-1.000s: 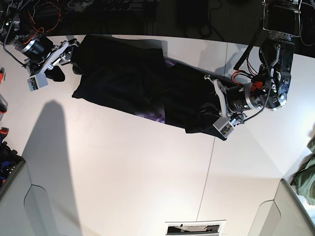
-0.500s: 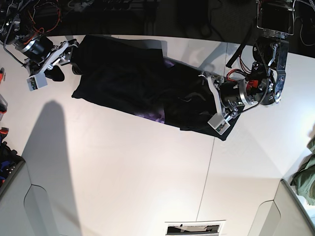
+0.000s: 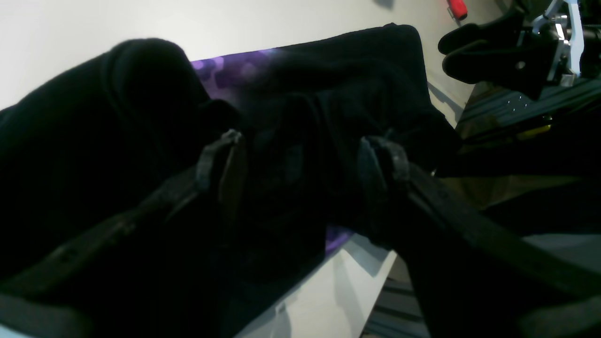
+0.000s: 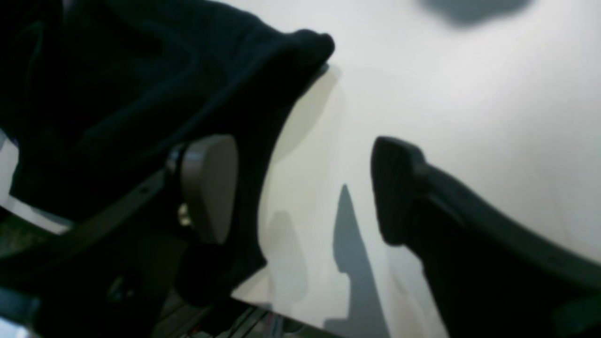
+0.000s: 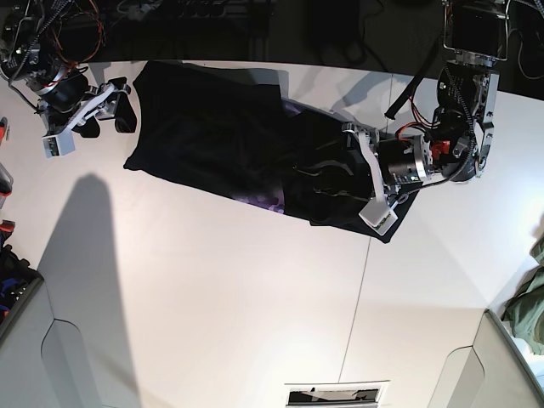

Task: Layout the t-shirt on the table in an organized manner, then fold the t-shirt properly
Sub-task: 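Fold the strip end with the left gripper toward the right gripper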

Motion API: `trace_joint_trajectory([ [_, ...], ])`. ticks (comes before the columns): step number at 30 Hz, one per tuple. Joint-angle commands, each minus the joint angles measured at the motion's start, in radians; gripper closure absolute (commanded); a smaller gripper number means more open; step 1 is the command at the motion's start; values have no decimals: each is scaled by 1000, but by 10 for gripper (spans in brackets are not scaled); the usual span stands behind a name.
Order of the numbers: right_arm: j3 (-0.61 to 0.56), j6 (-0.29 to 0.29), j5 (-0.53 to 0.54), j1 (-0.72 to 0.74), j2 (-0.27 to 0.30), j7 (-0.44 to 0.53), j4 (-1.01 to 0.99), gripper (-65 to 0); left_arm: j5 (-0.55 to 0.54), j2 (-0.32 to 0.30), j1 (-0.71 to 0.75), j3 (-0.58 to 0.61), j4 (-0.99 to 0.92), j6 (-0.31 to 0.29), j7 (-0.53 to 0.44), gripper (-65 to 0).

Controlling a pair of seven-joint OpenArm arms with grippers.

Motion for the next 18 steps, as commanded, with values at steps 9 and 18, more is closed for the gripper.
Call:
trace_joint_trajectory([
  [9,5,-25,17,7,-42,23,-6,-441,-32,-34,-19,-157,124,-5,-17,-401],
  [18,5,-7,28,40,-123,27,-49,-441,65,-34,-13,-186,115,-5,-25,-401],
])
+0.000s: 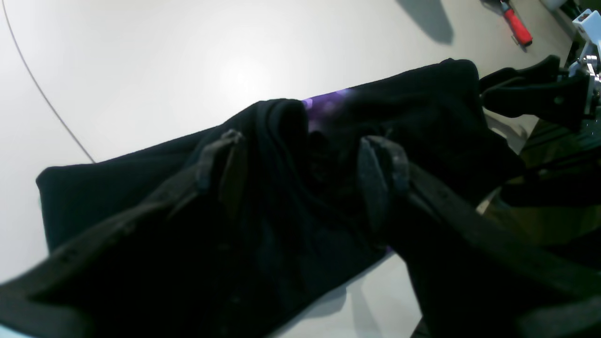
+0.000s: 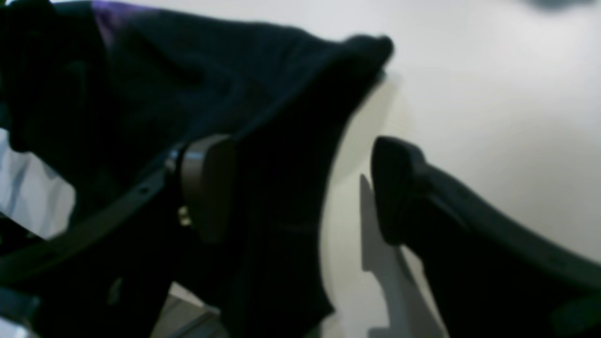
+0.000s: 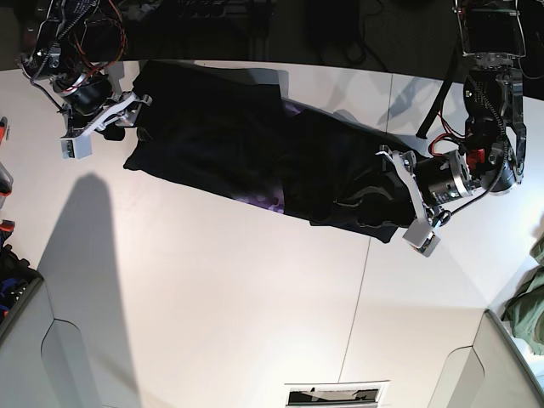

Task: Layout the t-shirt on the table in an organized manner, then fold the t-shirt properly
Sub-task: 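Fold the strip end with the left gripper toward the right gripper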

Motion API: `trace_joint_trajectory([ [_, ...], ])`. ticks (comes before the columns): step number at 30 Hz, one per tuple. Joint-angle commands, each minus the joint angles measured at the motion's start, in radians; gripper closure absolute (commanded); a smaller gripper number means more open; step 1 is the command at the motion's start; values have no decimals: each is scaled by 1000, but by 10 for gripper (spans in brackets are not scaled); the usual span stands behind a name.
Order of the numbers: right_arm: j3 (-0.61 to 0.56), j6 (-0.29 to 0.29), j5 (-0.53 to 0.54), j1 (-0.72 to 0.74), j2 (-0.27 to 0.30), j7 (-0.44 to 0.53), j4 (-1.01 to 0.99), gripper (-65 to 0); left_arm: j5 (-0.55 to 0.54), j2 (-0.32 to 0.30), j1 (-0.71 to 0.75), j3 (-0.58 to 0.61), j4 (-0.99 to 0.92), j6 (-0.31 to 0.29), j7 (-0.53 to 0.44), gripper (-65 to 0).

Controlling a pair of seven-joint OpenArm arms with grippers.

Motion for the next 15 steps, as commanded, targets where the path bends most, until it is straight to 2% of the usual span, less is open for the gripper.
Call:
trace_joint_trajectory([
  [1,4,8,13,0,4,18,1,-441,-14,-11,-14,-7,12,-5,-23,-401],
  [11,-41,28,53,0,4,21,-107,-441,7,-12,-15,-8,12,-5,-55,-401],
  [15,-92,39,63,0,4,21,-107,-441,71,-12,-15,-8,12,-5,-68,-401],
])
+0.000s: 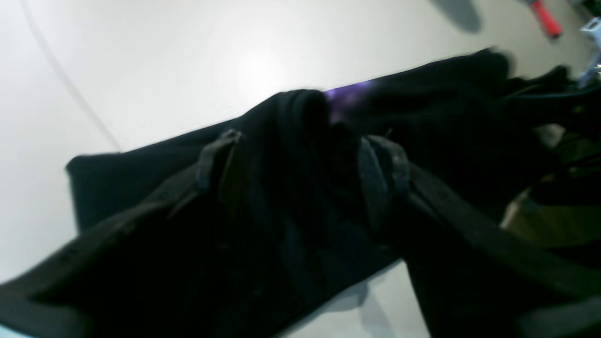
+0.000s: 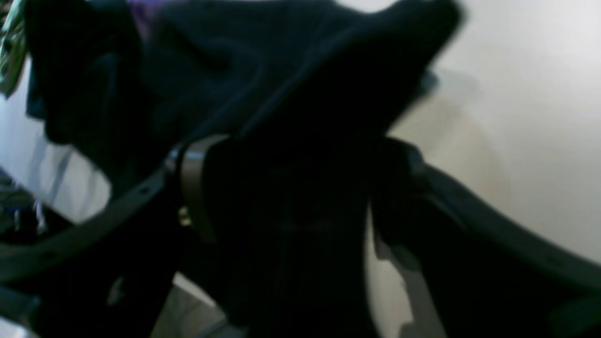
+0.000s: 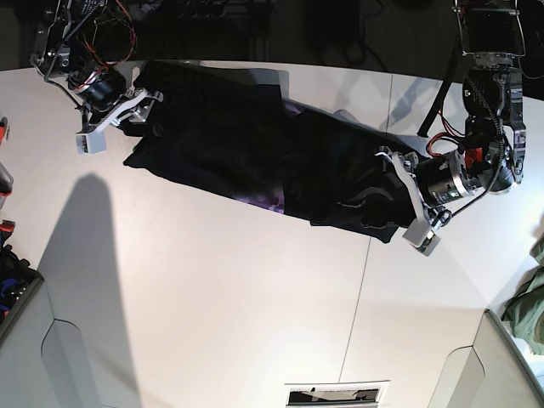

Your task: Layout the t-shirt on the table in an organized manner, then fold the t-shirt properly

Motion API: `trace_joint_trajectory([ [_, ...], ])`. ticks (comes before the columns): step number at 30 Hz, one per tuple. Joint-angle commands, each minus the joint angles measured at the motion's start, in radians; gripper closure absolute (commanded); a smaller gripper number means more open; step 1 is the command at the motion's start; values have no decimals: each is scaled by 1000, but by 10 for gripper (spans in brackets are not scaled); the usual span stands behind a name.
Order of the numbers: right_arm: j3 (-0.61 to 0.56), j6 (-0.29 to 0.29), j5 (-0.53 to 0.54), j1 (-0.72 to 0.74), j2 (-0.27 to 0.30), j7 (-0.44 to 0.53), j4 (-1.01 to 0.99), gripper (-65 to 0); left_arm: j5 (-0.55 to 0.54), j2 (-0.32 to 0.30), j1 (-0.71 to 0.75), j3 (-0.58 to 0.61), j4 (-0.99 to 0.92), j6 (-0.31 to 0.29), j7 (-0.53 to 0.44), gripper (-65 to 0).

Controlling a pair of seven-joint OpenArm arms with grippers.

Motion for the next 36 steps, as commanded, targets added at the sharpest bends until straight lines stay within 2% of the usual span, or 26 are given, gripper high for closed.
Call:
trace_joint_trajectory([
  [1,-17,0,-3,-1,4,-22,5,-441,-8,-12,-16,-9,13,-5,-29,-401],
  [5,-68,0,-11,3,-11,-18,5,-441,-7,-12,-16,-28,13,-5,-33,-401],
  [10,-73,0,-21,34,-57,-18,5,-441,-8,-12,-16,-70,13,-5,-37,-401],
  [13,-73,0,-55,60,-61,-8,5,-437,-6,-12,-16,-86,13,-5,-36,-401],
  [14,-73,0,-69,67,-61,2,5,-406,-6,-12,-16,-89,13,-5,-36,-401],
  [15,-73,0,-84,74,-61,8,5,-328,-6,-12,-16,-90,13,-5,-36,-401],
  [17,-73,-1,-95,83,-61,11,5,-88,-6,-15,-13,-90,13,-5,-36,-401],
  [18,-73,0,-103,85,-60,16,5,0,-6,-15,-13,-90,13,-5,-36,-401],
  [23,-47,3,-176,113,-48,34,5,0,-2,-15,-7,-90,13,-5,-37,-401],
  [27,38,3,-168,150,0,33,5,0,18,-16,4,-92,13,-5,-36,-401],
  [30,110,3,-125,166,53,26,5,0,19,-34,26,-102,13,-5,-40,-401],
  [34,178,4,5,166,129,3,6,0,16,-48,65,-115,13,-5,-40,-401],
  [36,201,33,64,175,146,-37,16,0,16,-46,93,-115,13,-5,-43,-401],
])
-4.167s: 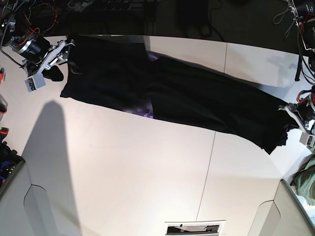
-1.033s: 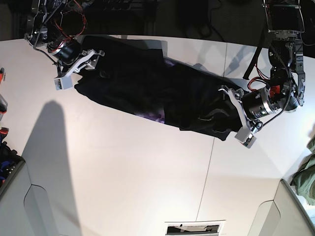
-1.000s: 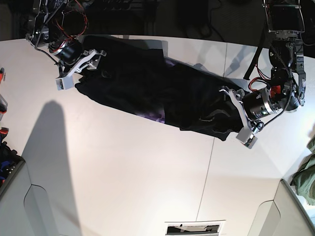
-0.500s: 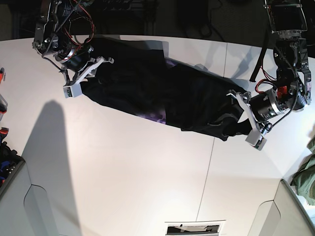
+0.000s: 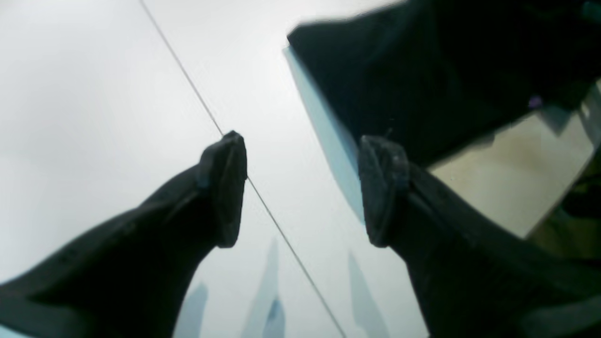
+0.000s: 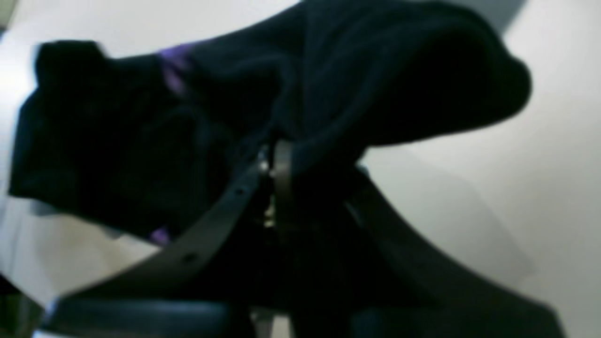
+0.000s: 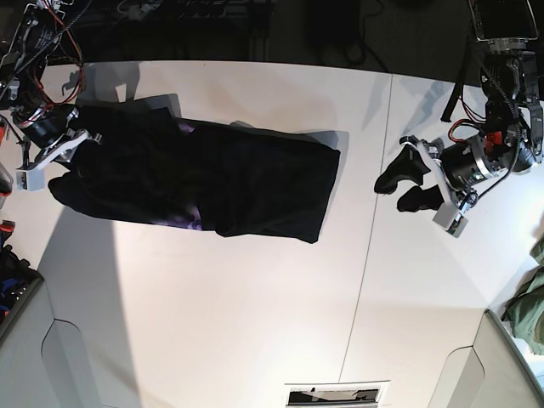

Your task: Layout the t-shirt on the table in an organized manner, then fold the t-shirt properly

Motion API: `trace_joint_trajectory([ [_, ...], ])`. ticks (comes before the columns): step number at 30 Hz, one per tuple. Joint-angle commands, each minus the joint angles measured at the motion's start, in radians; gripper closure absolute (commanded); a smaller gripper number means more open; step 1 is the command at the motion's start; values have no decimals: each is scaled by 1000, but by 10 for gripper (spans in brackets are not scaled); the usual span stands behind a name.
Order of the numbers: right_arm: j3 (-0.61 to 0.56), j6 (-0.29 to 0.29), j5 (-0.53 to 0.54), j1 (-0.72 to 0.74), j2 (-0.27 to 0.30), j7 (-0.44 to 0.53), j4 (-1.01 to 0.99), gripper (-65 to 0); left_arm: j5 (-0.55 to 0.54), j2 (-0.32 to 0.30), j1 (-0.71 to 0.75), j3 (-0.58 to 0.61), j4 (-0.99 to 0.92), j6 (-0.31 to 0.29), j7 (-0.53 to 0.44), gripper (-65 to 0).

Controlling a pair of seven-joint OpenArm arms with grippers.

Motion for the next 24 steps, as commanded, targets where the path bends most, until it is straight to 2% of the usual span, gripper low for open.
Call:
trace_joint_trajectory([
  [1,14,19,53,18,13,3,31,0,-21,-8,7,-5,13,-5,-23,-401],
  [4,13,41,120,21,0,-28,76,0,-17,-4,62,-5,13,-5,-66,-401],
  [6,8,41,121,22,-29,-27,122,0,-1,-1,94,-5,10,-5,-100,-401],
  [9,-14,41,120,34,-96,-28,194,0,52,14,108,-5,-20,-5,-139,-401],
  [13,-71,40,108,67,-190,-25,227,0,61,24,107,-5,-89,-5,-190,-401],
  [16,-130,40,84,105,-253,-20,227,0,78,47,105,-5,-136,-5,-197,-401],
  [20,-215,40,23,173,-325,-15,227,0,96,69,105,-5,-174,-5,-256,-401],
  [24,-303,40,-63,204,-375,27,221,0,94,101,105,-5,-179,-5,-258,-401],
])
